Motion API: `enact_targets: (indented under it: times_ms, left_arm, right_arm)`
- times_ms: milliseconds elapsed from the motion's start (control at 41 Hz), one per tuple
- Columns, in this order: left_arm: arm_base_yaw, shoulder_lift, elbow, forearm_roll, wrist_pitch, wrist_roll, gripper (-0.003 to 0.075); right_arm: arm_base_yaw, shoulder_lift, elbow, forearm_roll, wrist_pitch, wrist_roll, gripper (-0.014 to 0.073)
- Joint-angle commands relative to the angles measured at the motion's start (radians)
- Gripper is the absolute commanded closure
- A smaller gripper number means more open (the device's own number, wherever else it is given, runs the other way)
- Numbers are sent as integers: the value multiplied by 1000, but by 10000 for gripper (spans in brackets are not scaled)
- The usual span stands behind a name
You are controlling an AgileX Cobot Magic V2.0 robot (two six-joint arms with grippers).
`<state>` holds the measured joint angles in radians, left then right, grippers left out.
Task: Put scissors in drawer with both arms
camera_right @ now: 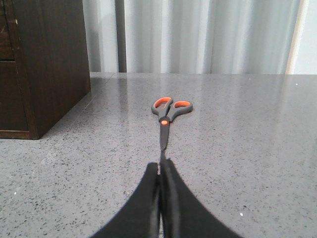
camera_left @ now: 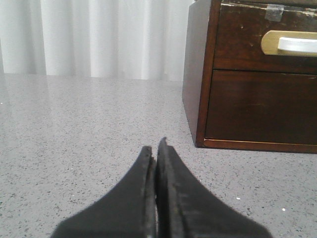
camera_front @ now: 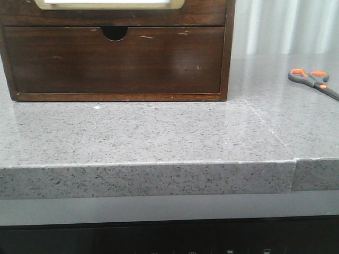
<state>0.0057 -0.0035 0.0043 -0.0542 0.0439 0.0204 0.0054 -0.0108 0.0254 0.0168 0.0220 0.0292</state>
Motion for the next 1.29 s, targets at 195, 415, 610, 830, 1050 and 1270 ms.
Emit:
enact_targets:
  times_ms: [195,415,610,830,1050,1270]
  left_arm:
    - [1,-17,24,-8,-82,-6,741]
    - [1,-17,24,-8,-82,-6,741]
    - [1,-17,24,-8,-83,-6,741]
    - [1,-17,22,-8,-151,-6,741]
    - [1,-15,-139,-8,-104,-6,741]
    - [1,14,-441,-8,96,-6,741]
  right_arm:
    - [-5,-16,2,-9,-80,1,661]
    - [-5,-16,2,-9,-80,1,661]
    - [-5,-16,2,-9,-80,1,661]
    - [-5,-16,-6,-8,-114,0,661]
    - [-5,-15,-162,-8,8,0,661]
    - [-5,64,-403,-9,236,0,661]
